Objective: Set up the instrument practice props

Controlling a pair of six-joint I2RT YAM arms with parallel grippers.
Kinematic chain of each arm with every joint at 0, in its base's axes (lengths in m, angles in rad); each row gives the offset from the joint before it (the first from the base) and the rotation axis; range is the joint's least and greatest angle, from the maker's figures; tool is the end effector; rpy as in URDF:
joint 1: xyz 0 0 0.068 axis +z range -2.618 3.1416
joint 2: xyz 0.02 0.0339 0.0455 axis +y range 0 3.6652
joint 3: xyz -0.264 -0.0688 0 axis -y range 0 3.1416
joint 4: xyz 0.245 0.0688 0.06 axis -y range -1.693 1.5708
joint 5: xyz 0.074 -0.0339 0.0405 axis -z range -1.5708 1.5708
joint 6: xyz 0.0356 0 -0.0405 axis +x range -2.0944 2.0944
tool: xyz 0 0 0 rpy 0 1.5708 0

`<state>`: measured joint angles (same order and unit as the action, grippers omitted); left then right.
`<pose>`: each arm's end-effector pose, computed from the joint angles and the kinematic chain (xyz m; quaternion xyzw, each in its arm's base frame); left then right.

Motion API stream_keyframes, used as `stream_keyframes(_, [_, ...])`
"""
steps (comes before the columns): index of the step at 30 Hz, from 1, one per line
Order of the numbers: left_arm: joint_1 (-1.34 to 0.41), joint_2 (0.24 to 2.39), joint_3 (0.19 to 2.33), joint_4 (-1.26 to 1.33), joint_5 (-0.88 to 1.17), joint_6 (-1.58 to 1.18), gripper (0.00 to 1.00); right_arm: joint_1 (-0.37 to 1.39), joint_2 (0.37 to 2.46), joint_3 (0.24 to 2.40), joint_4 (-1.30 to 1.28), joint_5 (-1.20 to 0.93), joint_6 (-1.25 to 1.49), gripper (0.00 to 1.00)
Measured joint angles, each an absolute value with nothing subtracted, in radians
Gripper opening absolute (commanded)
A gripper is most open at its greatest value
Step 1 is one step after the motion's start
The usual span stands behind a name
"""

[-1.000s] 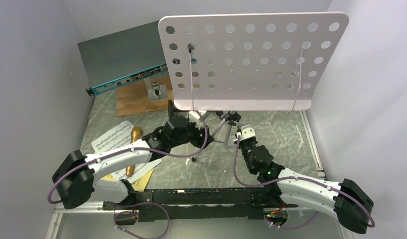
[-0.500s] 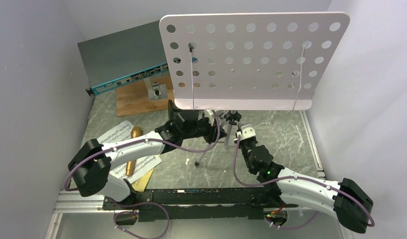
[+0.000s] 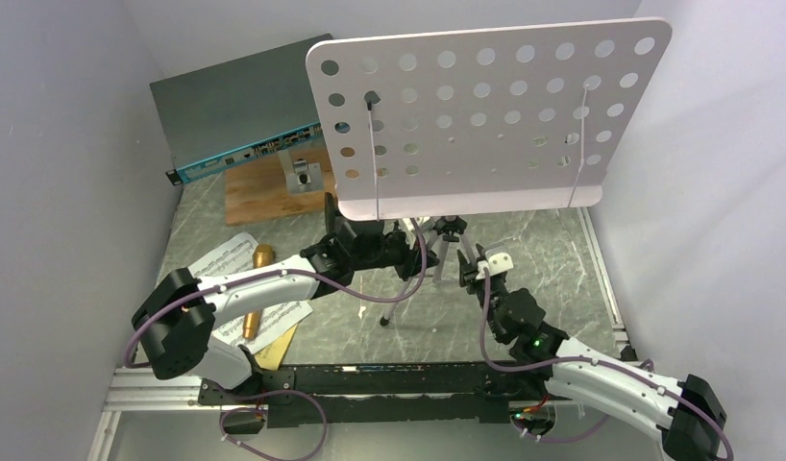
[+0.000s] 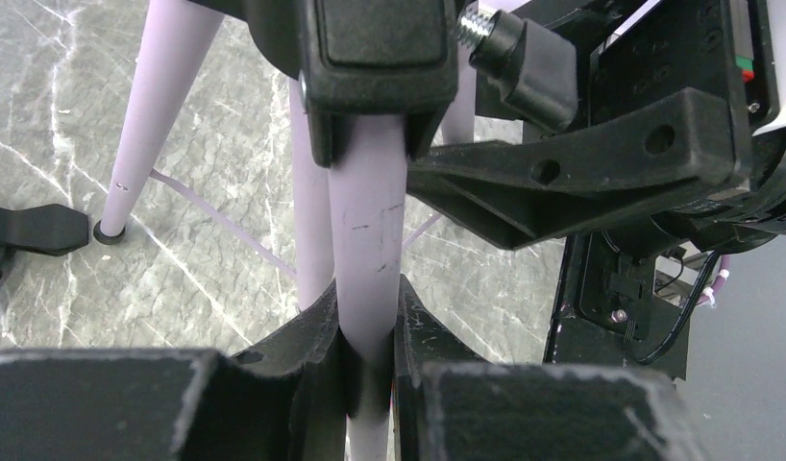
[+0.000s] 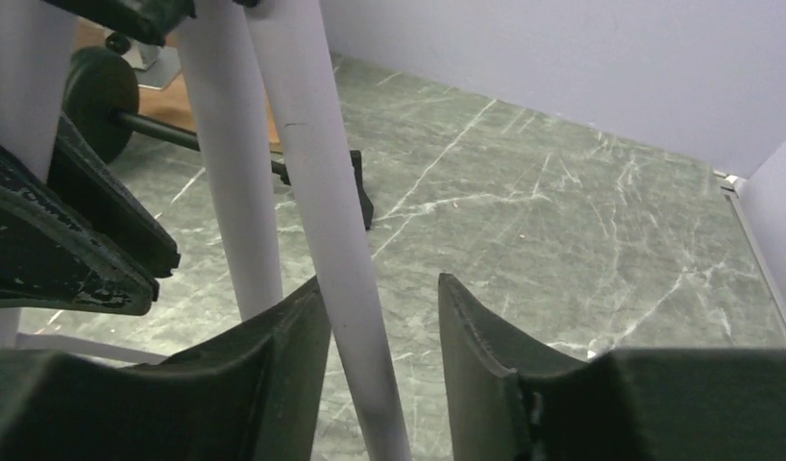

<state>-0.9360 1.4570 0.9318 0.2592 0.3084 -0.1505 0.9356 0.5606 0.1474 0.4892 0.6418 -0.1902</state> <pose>0.1907 -0.2771 0.2765 0.3867 0.6897 -0.4146 0.4504 0.1044 0.1058 0.2182 -0.1486 0.6690 0.0538 0.7263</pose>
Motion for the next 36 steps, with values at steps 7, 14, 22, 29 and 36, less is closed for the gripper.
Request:
stream_keyframes(7, [-0.936, 1.462, 0.931, 0.267, 0.316, -0.15, 0.0, 0.936, 0.638, 0.192, 0.467, 0.609, -0.212, 0.54])
stream_keyframes(14, [-0.942, 1.464, 0.932, 0.274, 0.305, -0.15, 0.0, 0.926, 0.724, 0.28, 0.48, 0.651, -0.271, 0.55])
stream_keyframes(22, [-0.951, 1.464, 0.933, 0.275, 0.284, -0.15, 0.0, 0.908, 0.717, 0.324, 0.511, 0.659, -0.305, 0.25])
stream_keyframes(29, [-0.947, 1.445, 0.917, 0.267, 0.258, -0.133, 0.0, 0.844, 0.693, 0.294, 0.517, 0.521, -0.274, 0.04])
stream_keyframes(36, [-0.895, 1.332, 0.812, 0.238, 0.34, -0.088, 0.0, 0.802, 0.6, 0.201, 0.537, 0.245, -0.236, 0.0])
